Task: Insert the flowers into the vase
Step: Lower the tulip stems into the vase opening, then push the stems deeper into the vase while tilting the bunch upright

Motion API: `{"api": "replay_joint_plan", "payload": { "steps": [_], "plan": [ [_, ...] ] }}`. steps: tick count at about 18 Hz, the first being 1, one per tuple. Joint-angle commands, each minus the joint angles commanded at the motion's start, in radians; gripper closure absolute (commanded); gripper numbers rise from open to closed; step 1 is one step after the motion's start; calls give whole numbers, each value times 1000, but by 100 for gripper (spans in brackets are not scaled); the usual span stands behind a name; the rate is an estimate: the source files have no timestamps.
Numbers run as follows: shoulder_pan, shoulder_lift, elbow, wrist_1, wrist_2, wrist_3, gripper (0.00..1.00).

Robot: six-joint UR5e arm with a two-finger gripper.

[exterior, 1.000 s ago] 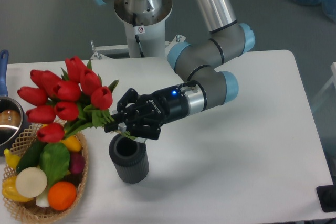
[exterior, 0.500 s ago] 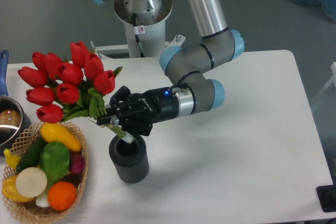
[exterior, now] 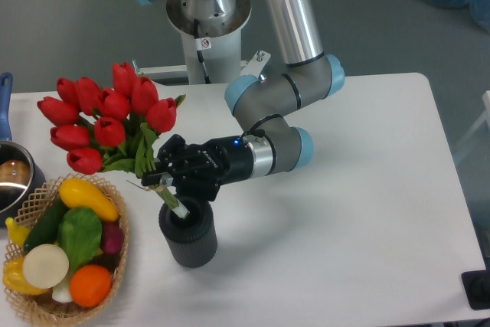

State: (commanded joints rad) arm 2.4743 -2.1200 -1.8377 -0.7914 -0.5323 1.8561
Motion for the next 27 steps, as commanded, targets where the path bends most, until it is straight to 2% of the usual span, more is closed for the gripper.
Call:
{"api": "replay_joint_plan", "payload": {
  "steps": [3, 10, 27],
  "plan": [
    [-2, 5, -5, -34, 0, 2, 90],
    [3, 5, -46, -32, -2, 29, 89],
    [3, -14, -74, -34, -5, 113, 85]
  ]
}}
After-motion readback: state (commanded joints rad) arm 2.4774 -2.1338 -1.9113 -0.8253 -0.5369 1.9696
